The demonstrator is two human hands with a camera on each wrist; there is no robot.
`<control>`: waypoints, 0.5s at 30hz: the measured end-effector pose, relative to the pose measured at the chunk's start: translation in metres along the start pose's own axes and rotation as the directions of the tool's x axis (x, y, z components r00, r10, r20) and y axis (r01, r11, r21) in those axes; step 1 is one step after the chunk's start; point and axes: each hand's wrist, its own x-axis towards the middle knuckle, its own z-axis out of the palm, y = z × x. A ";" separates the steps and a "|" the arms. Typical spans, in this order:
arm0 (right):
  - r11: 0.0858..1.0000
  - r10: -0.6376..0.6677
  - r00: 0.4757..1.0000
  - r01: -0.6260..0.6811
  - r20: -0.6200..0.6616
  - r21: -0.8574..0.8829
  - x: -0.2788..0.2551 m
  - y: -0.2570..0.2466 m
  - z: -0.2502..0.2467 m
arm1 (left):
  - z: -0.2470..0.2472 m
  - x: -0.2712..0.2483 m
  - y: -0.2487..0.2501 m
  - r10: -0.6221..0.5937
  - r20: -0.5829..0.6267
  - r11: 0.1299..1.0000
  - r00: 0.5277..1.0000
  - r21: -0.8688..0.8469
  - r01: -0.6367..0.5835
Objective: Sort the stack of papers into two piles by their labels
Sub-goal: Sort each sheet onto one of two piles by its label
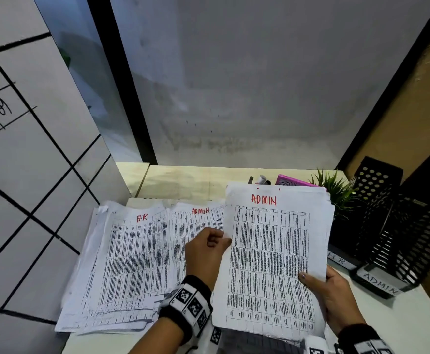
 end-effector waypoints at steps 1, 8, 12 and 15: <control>1.000 -0.006 1.000 0.006 0.002 0.016 -0.002 -0.002 0.002 | 0.000 -0.001 0.000 0.016 -0.004 1.000 1.000 -0.015 -0.016; 0.998 0.013 1.000 -0.013 -0.004 0.058 -0.003 -0.005 0.005 | -0.008 -0.008 -0.008 0.291 0.046 0.953 0.956 0.075 -0.294; 0.998 0.008 1.000 -0.007 -0.014 0.063 -0.003 -0.004 0.003 | -0.013 -0.011 -0.012 0.468 0.052 0.875 0.882 0.108 -0.471; 0.998 0.021 0.999 -0.020 -0.024 0.059 -0.001 -0.002 0.002 | -0.013 -0.018 -0.009 0.535 0.147 0.828 0.832 0.106 -0.551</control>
